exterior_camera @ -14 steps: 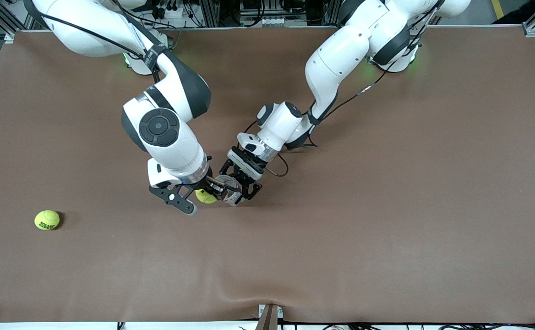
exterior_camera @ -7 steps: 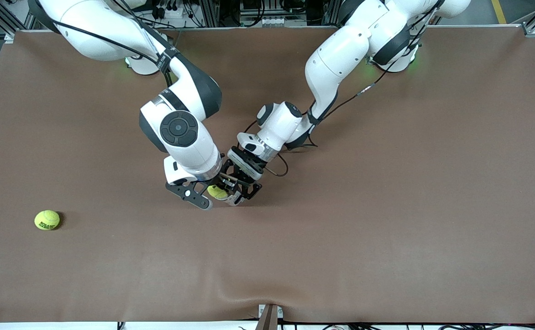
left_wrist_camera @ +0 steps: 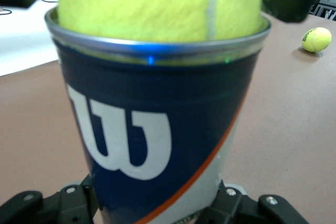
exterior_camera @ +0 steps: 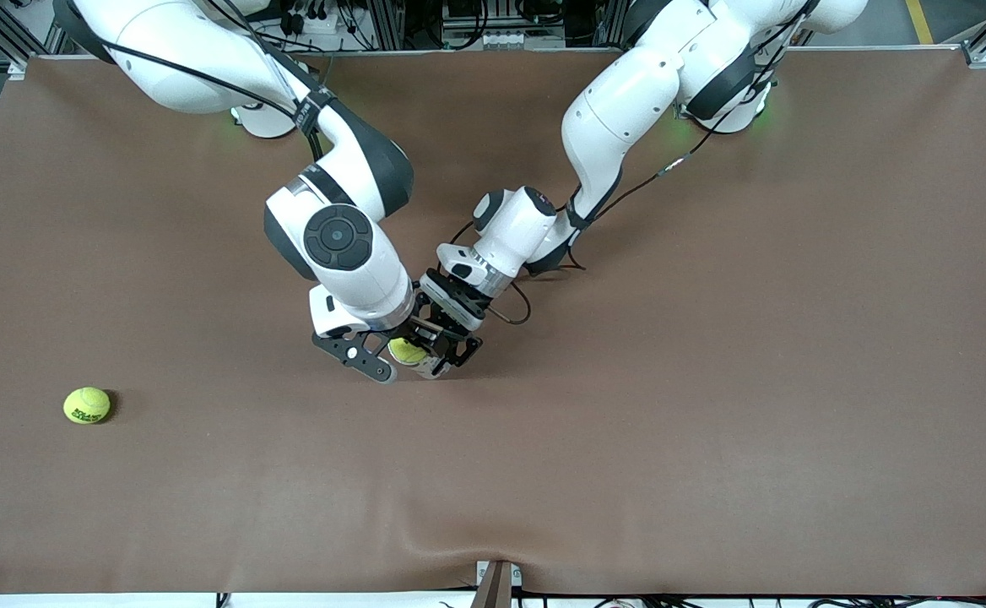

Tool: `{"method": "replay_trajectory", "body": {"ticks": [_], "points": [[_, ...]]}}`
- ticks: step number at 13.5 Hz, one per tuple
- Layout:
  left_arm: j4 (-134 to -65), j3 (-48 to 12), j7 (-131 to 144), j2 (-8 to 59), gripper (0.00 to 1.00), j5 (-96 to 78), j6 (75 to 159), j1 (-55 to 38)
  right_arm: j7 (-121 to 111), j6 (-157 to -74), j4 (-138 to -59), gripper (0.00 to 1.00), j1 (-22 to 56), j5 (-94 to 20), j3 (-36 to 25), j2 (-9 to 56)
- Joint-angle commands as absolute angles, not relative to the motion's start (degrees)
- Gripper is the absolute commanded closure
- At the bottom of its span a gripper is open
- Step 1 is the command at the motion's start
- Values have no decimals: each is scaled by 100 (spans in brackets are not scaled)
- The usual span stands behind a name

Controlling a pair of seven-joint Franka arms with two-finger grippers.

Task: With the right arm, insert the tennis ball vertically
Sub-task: 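Release the ball into the can with the right gripper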

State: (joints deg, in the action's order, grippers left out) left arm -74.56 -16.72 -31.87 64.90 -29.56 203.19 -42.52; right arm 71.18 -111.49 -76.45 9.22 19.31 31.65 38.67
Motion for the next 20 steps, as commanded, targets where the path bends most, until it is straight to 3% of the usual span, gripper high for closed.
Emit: {"method": "replay_trajectory", "body": {"ticks": [1,6,16,20], "points": [[-7365,-1617,-3155,6601,22,-3032,20355,-4315,7225,-11136,-7629,0,809,2039,3296,3850],[-7365,-1617,-3155,6601,22,-3032,20355,-4315,7172,-10566,-7419,0,501,2039,3673,3788],[-7357,-1617,-3155,6601,22,-3032,20355,-4315,6410,-10310,-7612,0,379,2040,3647,3727],[-7365,-1617,-3155,6601,22,-3032,20355,-4315,4821,-9414,-7497,0,-209,1749,3604,3341]]}}
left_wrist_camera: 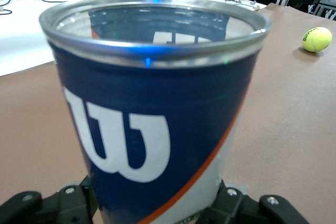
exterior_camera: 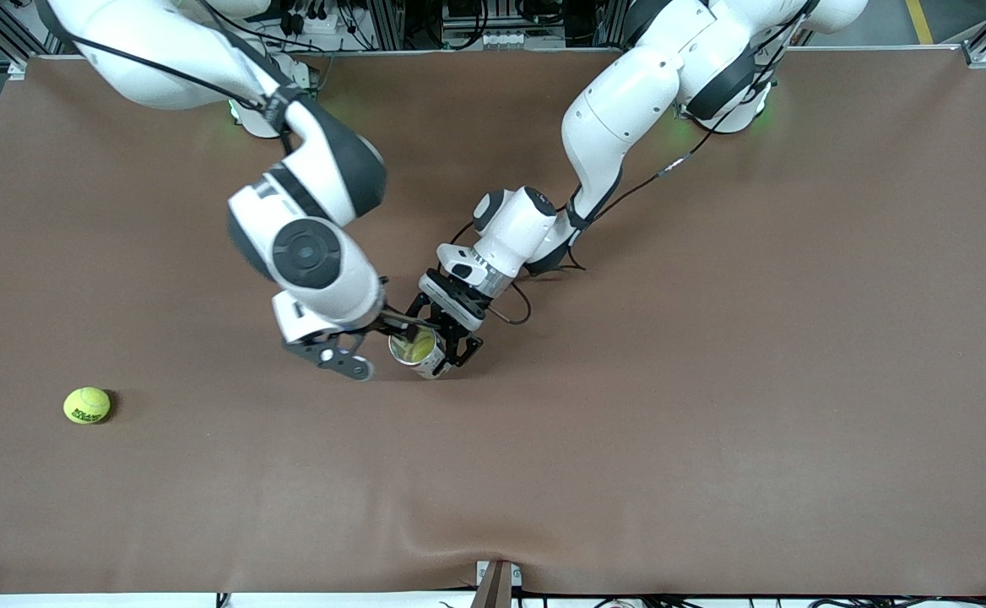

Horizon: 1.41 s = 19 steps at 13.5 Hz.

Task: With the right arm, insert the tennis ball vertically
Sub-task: 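Move the right gripper back to the second tennis ball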

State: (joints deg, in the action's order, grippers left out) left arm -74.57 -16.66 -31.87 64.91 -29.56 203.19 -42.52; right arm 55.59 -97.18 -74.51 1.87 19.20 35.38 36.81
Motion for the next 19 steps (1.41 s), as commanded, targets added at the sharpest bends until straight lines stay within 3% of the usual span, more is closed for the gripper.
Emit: {"method": "replay_trajectory", "body": {"ticks": [1,6,12,15,19], "points": [[-7357,-1617,-3155,6601,22,-3032,20355,-4315,4451,-9230,-7497,0,-350,1766,3560,3253],[-7356,-1617,-3155,6601,22,-3032,20355,-4315,1938,-9097,-7497,0,-431,1346,2034,2743],[-7356,-1617,-3155,6601,22,-3032,20355,-4315,-1278,-9499,-7506,0,-422,-25,-322,2768],[-7356,-1617,-3155,6601,22,-3032,20355,-4315,-2398,-10009,-7611,0,-439,-79,-939,3049],[-7356,-1617,-3155,6601,22,-3032,20355,-4315,-2504,-10992,-7646,0,-466,-70,-1274,3532]]}}
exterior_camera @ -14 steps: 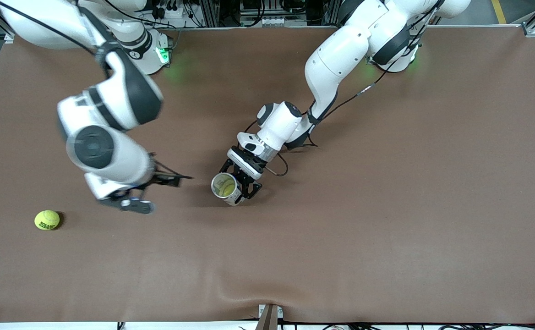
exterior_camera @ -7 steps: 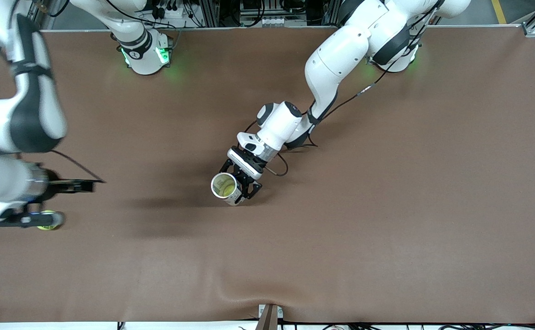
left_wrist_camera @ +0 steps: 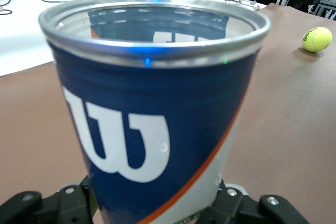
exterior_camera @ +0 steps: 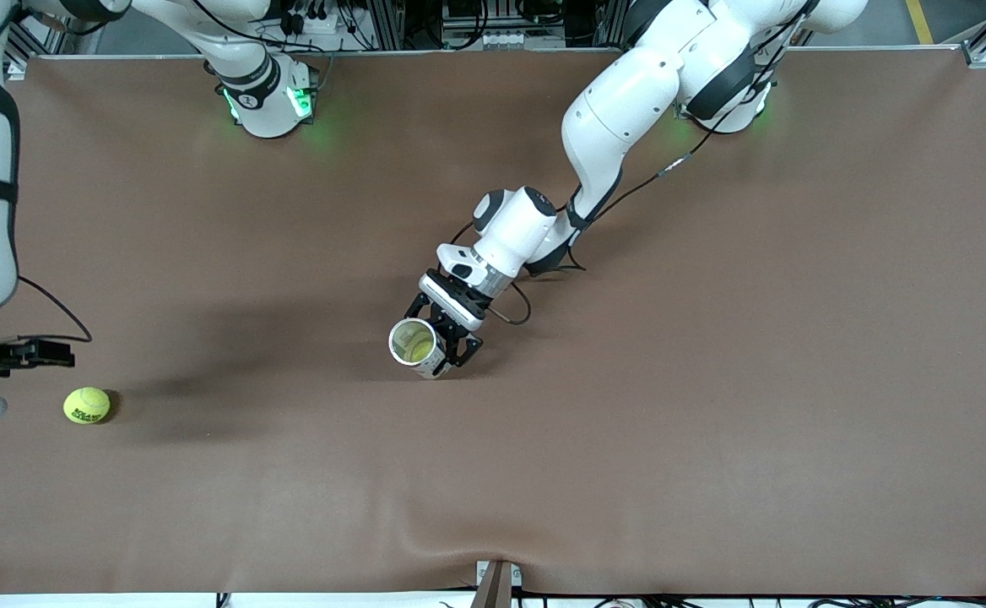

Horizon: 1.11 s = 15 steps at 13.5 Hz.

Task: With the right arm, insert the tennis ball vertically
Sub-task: 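Move the right gripper back to the second tennis ball, then grasp the second tennis ball with the right gripper and lift it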

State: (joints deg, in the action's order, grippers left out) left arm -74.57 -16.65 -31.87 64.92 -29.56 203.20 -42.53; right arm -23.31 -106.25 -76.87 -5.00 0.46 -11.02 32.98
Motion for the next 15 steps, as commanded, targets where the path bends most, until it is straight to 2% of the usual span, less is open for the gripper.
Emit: {"method": "replay_trajectory", "body": {"ticks": [1,5,8,12,15], "points": [[-7356,-1617,-3155,6592,22,-3032,20355,-4315,-2792,-11239,-7646,0,-518,-79,-1309,3664],[-7356,-1617,-3155,6600,22,-3032,20355,-4315,-3418,-12337,-7953,0,-685,-394,-1336,3981],[-7356,-1617,-3155,6601,22,-3032,20355,-4315,-3970,-13461,-8357,0,-817,-719,-1336,4200],[-7356,-1617,-3155,6601,22,-3032,20355,-4315,-4456,-13658,-8376,0,-888,-1537,-1336,4535],[-7356,-1617,-3155,6601,22,-3032,20355,-4315,-4447,-13658,-8376,0,-888,-1573,-1336,4667]]}}
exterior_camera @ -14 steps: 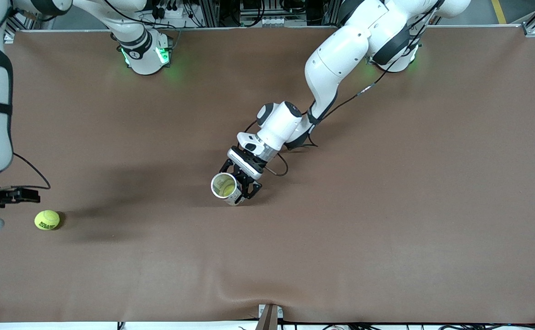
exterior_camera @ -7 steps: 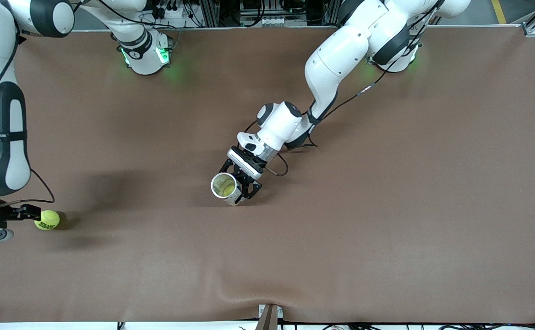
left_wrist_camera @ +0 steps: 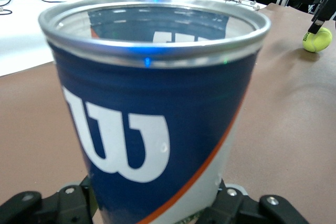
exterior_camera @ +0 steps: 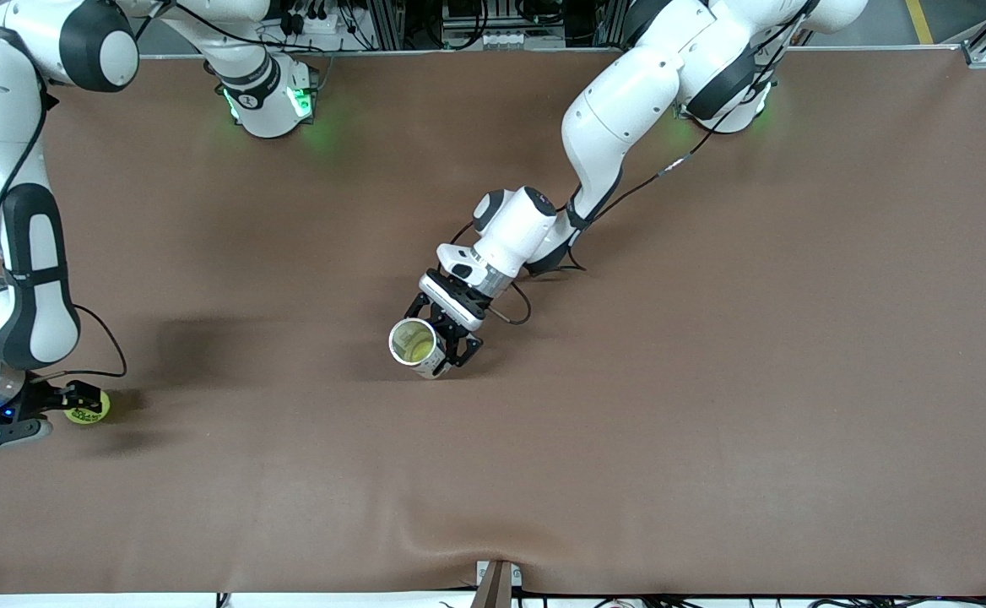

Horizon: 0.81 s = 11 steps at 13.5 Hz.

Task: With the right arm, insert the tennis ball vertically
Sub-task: 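Grasp the second tennis ball with the right gripper and lift it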

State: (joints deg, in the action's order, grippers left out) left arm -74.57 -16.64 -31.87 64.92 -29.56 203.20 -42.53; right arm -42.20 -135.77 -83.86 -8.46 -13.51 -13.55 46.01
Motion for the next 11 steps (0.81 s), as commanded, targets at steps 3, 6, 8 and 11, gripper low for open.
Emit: {"method": "replay_trajectory", "body": {"ticks": [3,6,8,11], "points": [[-7356,-1617,-3155,6601,22,-3032,20355,-4315,-4456,-13649,-8385,0,-879,-1547,-1362,4746],[-7356,-1617,-3155,6601,22,-3032,20355,-4315,-4447,-13641,-8385,0,-896,-1556,-1380,4816],[-7356,-1617,-3155,6601,22,-3032,20355,-4315,-4395,-13579,-8385,0,-888,-1556,-1494,4816],[-7356,-1617,-3155,6601,22,-3032,20355,-4315,-4246,-13579,-8393,0,-905,-1573,-1520,4816]]}}
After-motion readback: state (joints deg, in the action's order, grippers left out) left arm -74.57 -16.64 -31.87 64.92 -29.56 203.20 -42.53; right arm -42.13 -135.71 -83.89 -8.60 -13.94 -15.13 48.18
